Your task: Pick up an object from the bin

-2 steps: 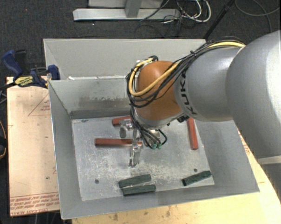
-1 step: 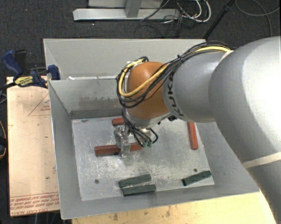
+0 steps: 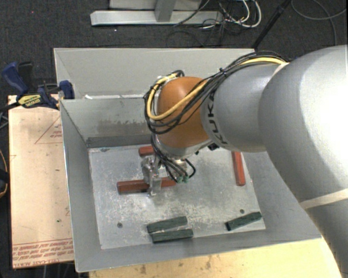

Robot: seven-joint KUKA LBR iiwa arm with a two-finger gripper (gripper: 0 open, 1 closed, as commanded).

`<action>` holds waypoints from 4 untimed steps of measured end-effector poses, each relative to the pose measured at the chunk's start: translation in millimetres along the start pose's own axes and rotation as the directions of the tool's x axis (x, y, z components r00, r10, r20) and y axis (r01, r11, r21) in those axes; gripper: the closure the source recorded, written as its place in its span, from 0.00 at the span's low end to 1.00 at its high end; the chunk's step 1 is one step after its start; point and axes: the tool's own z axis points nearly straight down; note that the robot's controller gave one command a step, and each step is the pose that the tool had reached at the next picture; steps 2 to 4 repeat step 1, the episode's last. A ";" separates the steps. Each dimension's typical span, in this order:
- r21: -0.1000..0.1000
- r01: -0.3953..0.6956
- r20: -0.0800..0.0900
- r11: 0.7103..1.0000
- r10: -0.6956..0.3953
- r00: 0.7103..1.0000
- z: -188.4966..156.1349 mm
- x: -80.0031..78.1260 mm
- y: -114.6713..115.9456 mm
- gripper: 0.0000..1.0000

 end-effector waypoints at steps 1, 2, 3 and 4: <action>0.001 0.032 0.007 0.999 -0.032 0.999 -169.9 -34.3 8.0 1.00; 0.001 0.032 0.007 0.999 -0.032 0.999 -169.9 -34.3 8.0 1.00; 0.001 0.032 0.007 0.999 -0.032 0.999 -169.9 -34.3 8.0 1.00; 0.001 0.032 0.007 0.999 -0.032 0.999 -169.9 -34.3 8.0 1.00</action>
Offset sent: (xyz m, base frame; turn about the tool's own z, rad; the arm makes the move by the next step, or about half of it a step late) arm 0.0000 0.0000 0.0000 0.0000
